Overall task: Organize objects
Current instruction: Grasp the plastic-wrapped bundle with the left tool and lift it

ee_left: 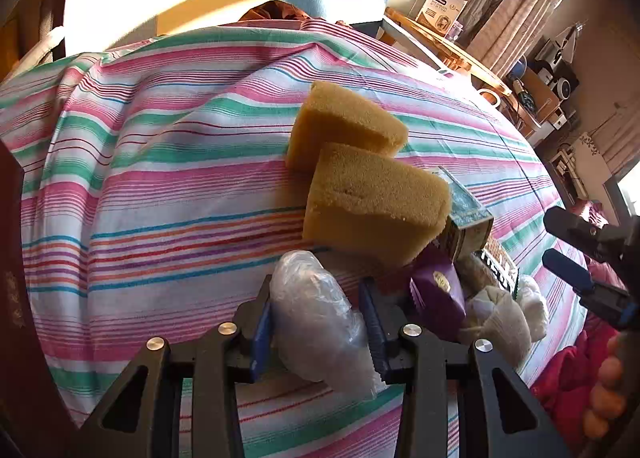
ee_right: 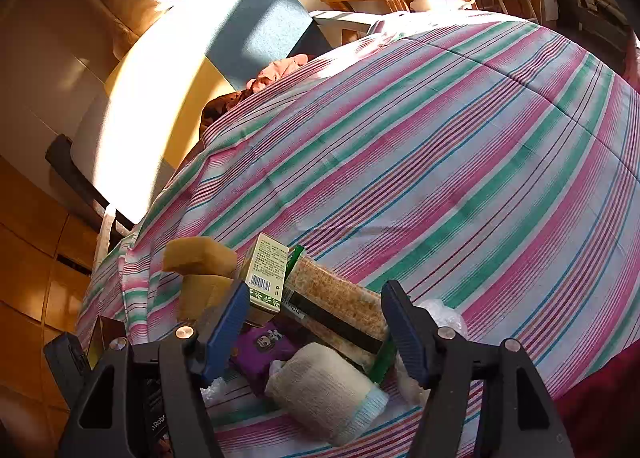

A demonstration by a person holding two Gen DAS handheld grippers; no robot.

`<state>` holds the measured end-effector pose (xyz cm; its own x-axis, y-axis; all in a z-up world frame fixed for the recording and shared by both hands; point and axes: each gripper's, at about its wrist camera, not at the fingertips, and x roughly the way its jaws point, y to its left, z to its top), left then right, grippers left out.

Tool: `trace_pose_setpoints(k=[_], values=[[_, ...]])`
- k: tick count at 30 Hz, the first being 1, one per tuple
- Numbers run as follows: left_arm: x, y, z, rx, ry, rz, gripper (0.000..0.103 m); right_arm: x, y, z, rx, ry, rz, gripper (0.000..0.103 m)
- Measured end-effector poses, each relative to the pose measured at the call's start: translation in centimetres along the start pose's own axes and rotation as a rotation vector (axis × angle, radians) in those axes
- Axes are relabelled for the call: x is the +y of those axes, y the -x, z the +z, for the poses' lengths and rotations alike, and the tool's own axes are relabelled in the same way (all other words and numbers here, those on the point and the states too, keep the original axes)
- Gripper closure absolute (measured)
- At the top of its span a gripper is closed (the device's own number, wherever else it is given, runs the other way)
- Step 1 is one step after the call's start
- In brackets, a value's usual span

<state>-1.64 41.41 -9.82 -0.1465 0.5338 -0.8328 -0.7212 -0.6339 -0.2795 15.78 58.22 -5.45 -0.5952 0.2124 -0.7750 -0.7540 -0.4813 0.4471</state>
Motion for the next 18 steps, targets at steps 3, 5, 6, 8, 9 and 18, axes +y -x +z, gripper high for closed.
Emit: trace_pose_setpoints(k=[3,5,6,8,9,18], values=[[0.2,0.9,-1.6,-0.004,-0.034,0.006,0.062,-0.5,0.7,0.2,-0.04,-0.026,-0.004,0.034],[0.4,1.6,-2.6,-0.001,-0.058,0.013,0.062,-1.3,1.5,0.6,-0.083,-0.063,-0.009,0.034],[0.5,1.9,-3.1,0.003,-0.066,0.013,0.062,-1.8,1.8,0.7,-0.095,-0.087,-0.009,0.034],[0.5,2.4,-4.1,0.011,-0.087,0.022,0.062,-2.7,1.9,0.8,-0.103,-0.128,-0.015,0.034],[0.5,2.6,-4.6,0.013,-0.099,0.03,0.063,-3.0,1.9,0.9,-0.1,-0.143,-0.021,0.034],[0.1,4.6,-8.4,-0.016,-0.204,0.062,0.066,-4.9,1.3,0.7,-0.071,-0.219,-0.096,0.035]])
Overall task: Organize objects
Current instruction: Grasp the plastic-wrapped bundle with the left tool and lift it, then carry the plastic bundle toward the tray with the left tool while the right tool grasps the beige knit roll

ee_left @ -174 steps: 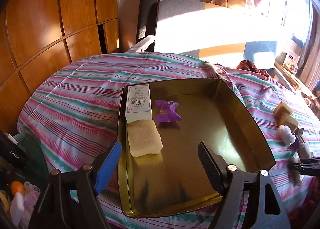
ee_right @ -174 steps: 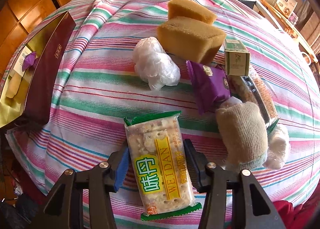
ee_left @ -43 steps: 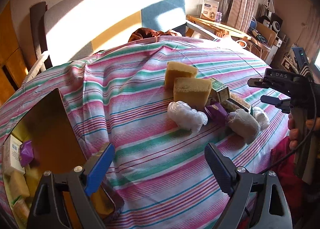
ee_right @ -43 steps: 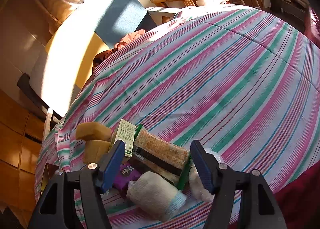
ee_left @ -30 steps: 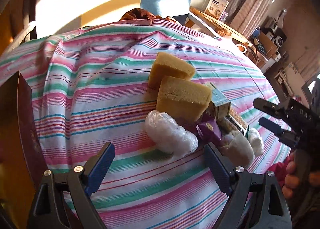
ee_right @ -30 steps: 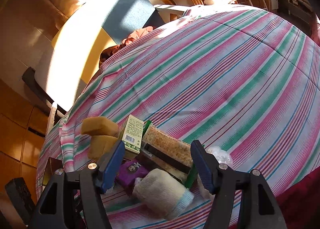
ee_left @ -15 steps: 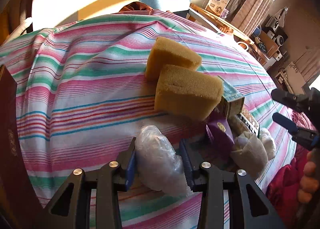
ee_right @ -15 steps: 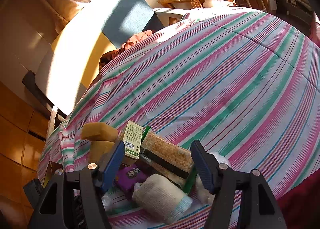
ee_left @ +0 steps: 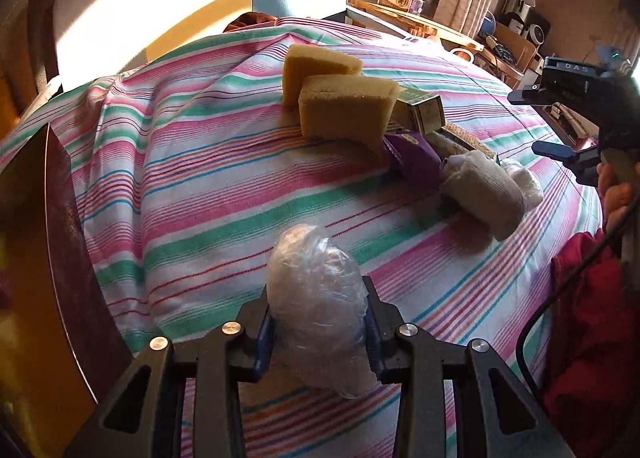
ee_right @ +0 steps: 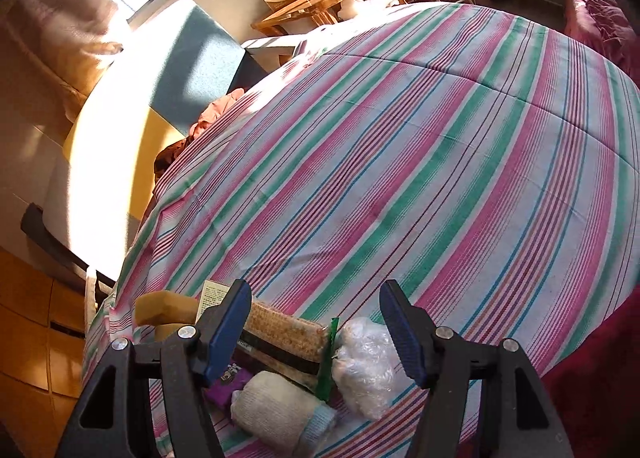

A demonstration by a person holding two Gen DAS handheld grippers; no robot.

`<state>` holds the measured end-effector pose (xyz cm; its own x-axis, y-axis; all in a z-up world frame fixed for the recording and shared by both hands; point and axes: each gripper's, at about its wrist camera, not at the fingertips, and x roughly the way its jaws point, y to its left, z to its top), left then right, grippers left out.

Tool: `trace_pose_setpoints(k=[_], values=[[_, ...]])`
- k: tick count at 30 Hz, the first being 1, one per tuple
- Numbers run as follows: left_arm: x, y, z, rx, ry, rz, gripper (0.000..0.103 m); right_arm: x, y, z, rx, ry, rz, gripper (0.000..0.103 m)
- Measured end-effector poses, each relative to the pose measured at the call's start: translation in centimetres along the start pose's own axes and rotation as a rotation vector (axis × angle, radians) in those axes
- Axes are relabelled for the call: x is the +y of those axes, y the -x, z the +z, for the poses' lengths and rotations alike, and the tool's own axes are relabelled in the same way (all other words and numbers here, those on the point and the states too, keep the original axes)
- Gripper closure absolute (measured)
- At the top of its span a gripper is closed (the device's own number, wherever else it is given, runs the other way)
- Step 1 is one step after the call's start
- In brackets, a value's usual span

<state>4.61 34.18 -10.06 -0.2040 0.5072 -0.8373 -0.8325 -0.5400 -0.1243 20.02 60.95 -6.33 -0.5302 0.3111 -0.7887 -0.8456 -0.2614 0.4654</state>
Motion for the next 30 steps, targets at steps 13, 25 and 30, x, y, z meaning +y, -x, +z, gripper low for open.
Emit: trace_pose_setpoints(k=[13,25,30], values=[[-0.2,1.3,-2.4,-0.032,-0.045,0.012,0.066,-0.6,-0.9,-0.4,0.044,-0.01,-0.053,0.035],[-0.1,1.4,-3.1,-0.075,-0.051,0.007,0.065,5.4,-0.9,-2.5,0.103,0.273,0.113,0.039],[-0.1,1.4,-3.3,-0.087,-0.055,0.01,0.064,5.5,-2.5,-3.9,0.237,0.304,0.107,0.041]])
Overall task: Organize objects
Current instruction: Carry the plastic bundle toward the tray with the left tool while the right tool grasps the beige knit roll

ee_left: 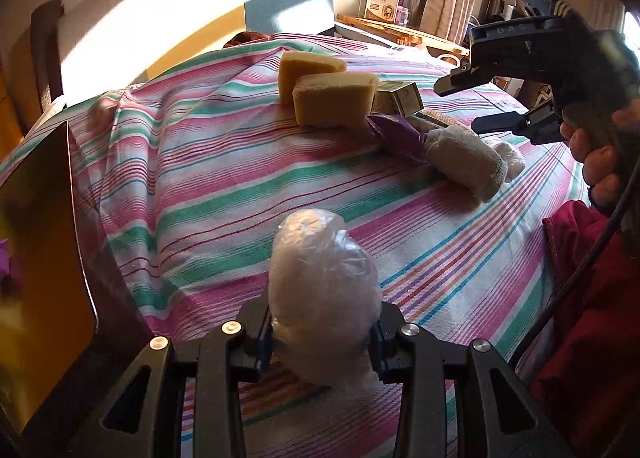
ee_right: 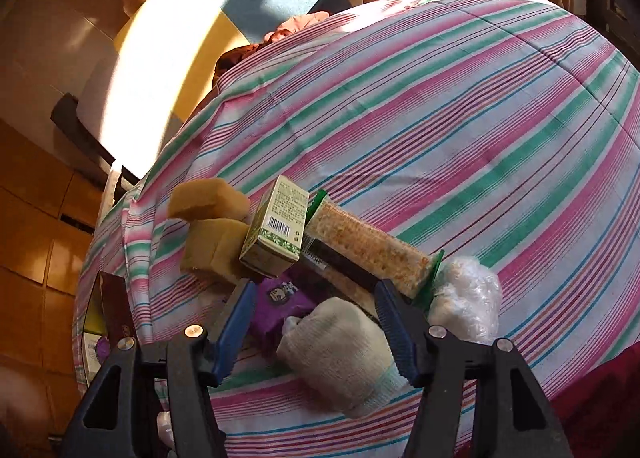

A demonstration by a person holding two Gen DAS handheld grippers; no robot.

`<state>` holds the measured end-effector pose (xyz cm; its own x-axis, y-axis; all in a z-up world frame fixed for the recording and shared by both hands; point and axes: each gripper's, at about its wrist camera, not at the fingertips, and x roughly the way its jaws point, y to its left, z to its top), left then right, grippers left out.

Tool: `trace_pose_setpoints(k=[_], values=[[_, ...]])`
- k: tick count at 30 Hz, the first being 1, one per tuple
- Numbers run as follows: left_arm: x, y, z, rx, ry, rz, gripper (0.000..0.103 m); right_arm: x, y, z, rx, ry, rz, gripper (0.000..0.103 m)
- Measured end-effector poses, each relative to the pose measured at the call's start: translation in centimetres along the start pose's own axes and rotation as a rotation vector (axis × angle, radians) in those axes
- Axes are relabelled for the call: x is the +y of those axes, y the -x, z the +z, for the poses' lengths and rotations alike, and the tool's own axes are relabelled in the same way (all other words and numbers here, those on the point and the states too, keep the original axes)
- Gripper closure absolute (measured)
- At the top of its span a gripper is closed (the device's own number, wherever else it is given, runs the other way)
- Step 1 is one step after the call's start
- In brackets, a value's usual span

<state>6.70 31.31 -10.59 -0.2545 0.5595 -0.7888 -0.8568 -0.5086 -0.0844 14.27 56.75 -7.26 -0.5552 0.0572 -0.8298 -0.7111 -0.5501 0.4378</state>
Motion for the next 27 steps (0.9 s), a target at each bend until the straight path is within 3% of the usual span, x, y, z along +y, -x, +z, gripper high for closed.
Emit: trace_pose_setpoints(k=[11,13,19,21,24,27], values=[[0.5,0.2,-0.1,-0.007,0.015,-0.033,0.064,2.3,-1.8,-3.0,0.139,0.222,-0.243,0.038],[0.4,0.2,0.0,-0.006,0.009,-0.033,0.065,2.2,-2.6,-3.5,0.156,0.246,-0.325,0.044],[0.7,0.6,0.2,0.012,0.031,-0.048,0.069,2.0,-2.8,-3.8,0.138,0.278,-0.351,0.047],[0.4,1.4,0.3,0.013,0.045,-0.089,0.069,1.9,-2.9,-3.9,0.139,0.283,-0.359,0.047],[-0.2,3.8,0.5,-0.027,0.029,-0.132,0.069,1.6,-2.8,-4.0,0.138,0.282,-0.355,0.047],[0.8,6.7,1.4,-0.071,0.079,-0.169,0.069,1.4,-2.7,-4.2,0.134,0.291,-0.363,0.047]])
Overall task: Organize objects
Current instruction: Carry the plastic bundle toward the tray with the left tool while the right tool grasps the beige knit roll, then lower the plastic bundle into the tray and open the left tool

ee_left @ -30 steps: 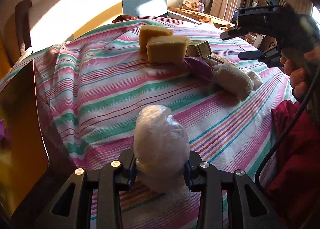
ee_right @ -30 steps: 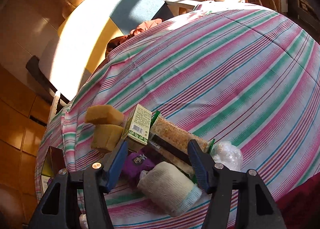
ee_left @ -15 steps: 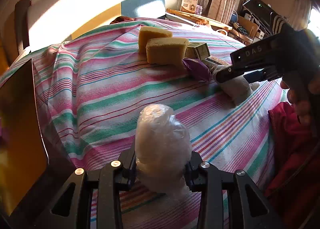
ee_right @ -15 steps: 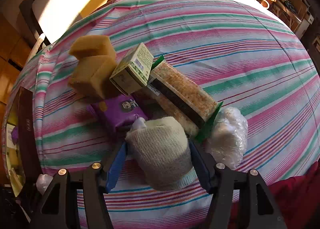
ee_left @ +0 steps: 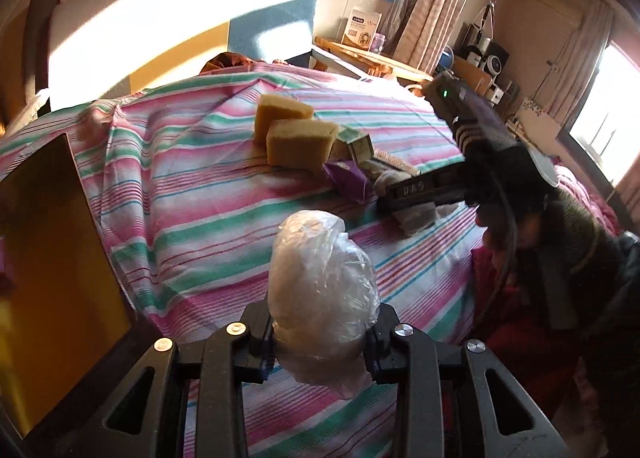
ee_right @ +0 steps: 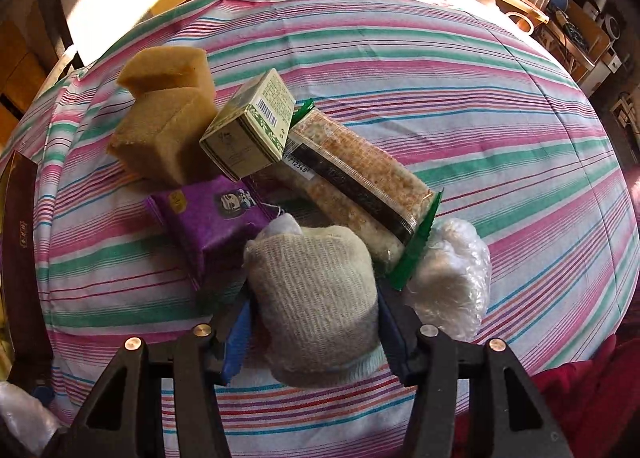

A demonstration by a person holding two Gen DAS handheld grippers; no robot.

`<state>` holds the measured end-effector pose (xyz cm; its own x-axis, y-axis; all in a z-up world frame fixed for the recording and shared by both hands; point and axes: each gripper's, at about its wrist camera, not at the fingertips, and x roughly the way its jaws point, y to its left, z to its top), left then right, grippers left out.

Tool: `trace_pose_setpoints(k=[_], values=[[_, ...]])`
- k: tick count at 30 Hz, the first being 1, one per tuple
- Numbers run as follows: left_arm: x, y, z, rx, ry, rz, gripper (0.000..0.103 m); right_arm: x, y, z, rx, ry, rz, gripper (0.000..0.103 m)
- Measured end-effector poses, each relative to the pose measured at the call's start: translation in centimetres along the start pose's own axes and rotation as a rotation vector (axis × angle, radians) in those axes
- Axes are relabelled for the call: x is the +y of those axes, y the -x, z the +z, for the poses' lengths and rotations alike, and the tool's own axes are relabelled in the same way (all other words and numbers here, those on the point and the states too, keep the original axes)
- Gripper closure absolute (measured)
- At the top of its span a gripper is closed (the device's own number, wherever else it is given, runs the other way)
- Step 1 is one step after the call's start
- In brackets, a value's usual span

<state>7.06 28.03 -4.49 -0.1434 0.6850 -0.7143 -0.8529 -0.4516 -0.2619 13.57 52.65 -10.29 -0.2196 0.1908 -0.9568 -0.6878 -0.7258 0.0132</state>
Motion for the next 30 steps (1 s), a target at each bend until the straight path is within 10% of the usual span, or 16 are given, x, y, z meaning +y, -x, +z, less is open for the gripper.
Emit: trace_pose_setpoints(k=[16,30], values=[[24.9,3.7,3.1,0.1,0.497,0.311,0.068,-1.1,0.3,-0.8,-0.01,0.02,-0.004,0.047],[32.9,0.6,4.7,0.144,0.578,0.513,0.052,-2.6,0.6,-1.1,-0.015,0.029,0.001,0.047]])
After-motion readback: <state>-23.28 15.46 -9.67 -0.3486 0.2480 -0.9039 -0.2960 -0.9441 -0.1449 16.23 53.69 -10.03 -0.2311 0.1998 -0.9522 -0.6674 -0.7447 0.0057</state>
